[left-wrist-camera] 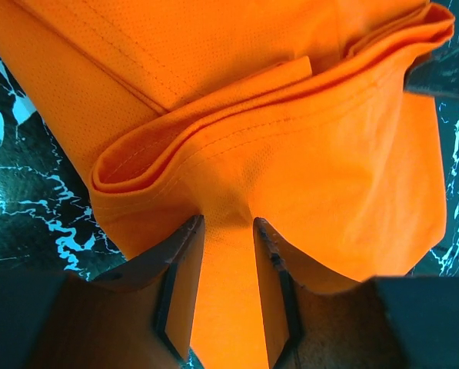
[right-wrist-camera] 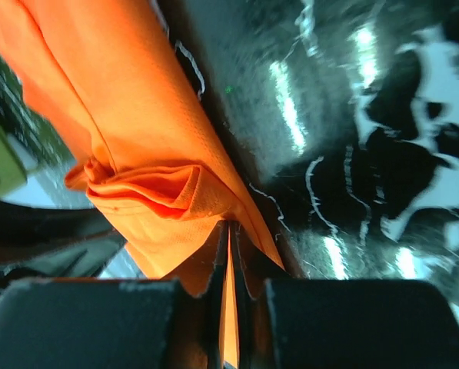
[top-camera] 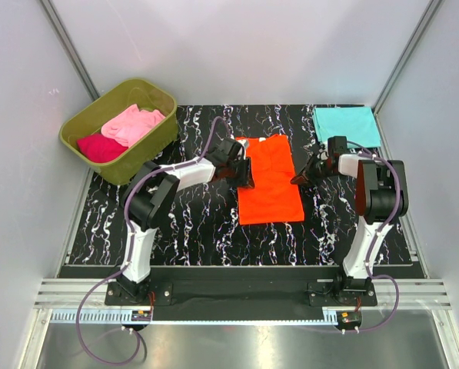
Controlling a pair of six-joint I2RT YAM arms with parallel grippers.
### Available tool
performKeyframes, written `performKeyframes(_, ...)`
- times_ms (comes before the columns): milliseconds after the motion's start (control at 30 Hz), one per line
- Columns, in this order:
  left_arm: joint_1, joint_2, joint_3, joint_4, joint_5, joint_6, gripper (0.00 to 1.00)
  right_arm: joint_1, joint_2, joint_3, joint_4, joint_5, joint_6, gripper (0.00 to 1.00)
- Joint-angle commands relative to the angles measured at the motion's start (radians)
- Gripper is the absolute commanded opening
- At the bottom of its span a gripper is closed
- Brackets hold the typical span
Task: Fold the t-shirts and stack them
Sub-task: Fold the tshirt
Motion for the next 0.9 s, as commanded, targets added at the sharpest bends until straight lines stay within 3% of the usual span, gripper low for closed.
performKeyframes(0, 0.015, 0.01, 0.014, -0.023, -0.045, 0.054, 0.4, -0.008, -0.083, -0.013, 0.048, 0.161, 0.057, 0.1)
performKeyframes(300, 0.011, -0.139, 0.052, -0.046, 0.032, 0.04, 0.46, -0.008, -0.209, 0.015, 0.003, 0.074, 0.068, 0.13)
performKeyframes(600, -0.031, -0.235, -0.063, -0.052, 0.089, -0.017, 0.47, 0.011, -0.153, 0.042, -0.009, 0.019, 0.078, 0.1)
performKeyframes(867, -0.094, -0.248, -0.227, -0.02, 0.027, -0.021, 0.47, 0.012, -0.021, 0.114, -0.009, -0.041, 0.067, 0.1)
